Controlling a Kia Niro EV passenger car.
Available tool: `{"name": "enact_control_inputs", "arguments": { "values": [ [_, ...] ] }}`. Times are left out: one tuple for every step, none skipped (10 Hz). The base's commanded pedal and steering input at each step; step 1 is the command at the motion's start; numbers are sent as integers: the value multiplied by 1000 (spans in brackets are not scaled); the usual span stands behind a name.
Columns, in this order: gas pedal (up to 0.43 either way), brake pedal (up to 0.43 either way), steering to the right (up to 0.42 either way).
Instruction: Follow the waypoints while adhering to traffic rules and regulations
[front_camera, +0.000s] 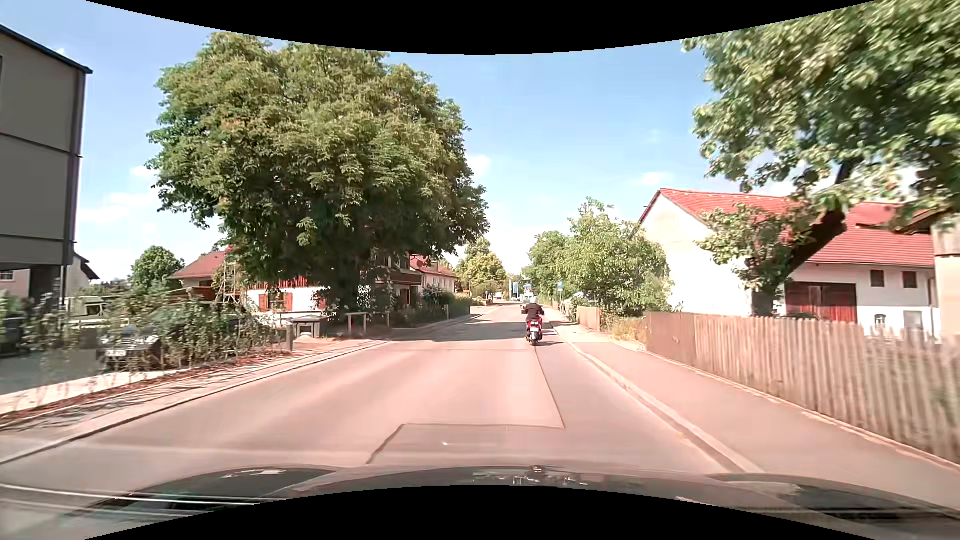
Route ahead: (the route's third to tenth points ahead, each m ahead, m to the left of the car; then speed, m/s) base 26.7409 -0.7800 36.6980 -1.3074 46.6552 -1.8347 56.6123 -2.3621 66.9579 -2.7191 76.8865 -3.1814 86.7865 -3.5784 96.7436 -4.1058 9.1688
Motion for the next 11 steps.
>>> {"name": "enact_control_inputs", "arguments": {
  "values": [
    [150, 12, 9],
    [150, 12, 9],
    [150, 12, 8],
    [157, 6, 8],
    [157, 12, 8],
    [138, 12, 8],
    [138, 6, 13],
    [138, 12, 18],
    [138, 12, 20],
    [138, 12, 20],
    [138, 12, 20]
  ]
}}
